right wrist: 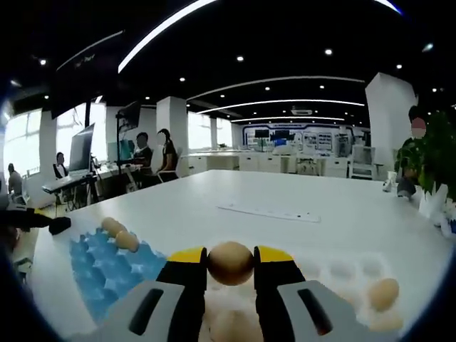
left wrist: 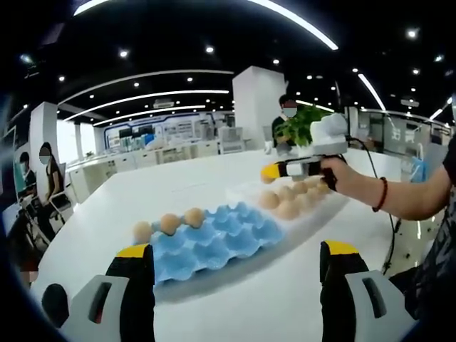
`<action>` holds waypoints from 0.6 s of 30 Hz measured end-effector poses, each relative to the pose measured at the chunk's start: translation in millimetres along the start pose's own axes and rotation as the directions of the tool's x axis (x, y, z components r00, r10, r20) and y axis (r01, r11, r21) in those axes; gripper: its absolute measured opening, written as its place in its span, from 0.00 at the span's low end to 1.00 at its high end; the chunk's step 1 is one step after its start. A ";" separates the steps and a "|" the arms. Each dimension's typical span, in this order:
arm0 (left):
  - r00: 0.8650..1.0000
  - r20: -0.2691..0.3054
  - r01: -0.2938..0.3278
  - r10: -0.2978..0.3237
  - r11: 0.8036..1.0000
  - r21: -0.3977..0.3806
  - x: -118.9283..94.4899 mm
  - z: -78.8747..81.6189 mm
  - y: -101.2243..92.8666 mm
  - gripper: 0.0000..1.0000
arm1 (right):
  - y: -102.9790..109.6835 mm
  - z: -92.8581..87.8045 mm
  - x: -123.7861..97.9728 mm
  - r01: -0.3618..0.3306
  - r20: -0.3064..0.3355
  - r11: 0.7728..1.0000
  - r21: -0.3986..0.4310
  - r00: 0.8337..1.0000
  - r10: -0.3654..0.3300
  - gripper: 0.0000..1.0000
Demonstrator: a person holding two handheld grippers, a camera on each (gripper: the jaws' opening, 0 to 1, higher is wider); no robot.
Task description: Place the egg into an empty slot of the egg tray after lifting it from the table, then release the egg inside the slot.
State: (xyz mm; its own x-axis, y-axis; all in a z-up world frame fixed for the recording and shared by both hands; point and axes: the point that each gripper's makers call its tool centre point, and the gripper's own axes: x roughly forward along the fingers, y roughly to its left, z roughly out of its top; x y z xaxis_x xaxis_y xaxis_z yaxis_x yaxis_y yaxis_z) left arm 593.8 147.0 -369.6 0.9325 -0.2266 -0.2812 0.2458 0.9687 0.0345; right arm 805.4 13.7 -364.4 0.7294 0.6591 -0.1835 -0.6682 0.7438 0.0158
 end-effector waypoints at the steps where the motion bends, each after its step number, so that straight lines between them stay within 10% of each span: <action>1: 1.000 0.000 -0.002 0.002 1.000 -0.001 -0.6 -0.1 0.8 0.98 | 3.1 0.6 1.4 -0.006 -0.001 1.000 -0.001 1.000 0.006 0.26; 18: 1.000 -0.008 -0.027 0.027 1.000 -0.011 -8.8 -5.0 10.8 0.98 | 50.0 -1.3 19.5 -0.097 -0.010 0.995 -0.018 0.995 0.097 0.26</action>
State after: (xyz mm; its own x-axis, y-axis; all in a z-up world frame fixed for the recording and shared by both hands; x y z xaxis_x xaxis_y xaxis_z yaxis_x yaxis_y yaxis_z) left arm 587.0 159.9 -371.5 0.9367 -0.1995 -0.2876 0.2176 0.9755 0.0318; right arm 786.0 63.6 -368.5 0.6596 0.7271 -0.1905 -0.7385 0.6741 0.0160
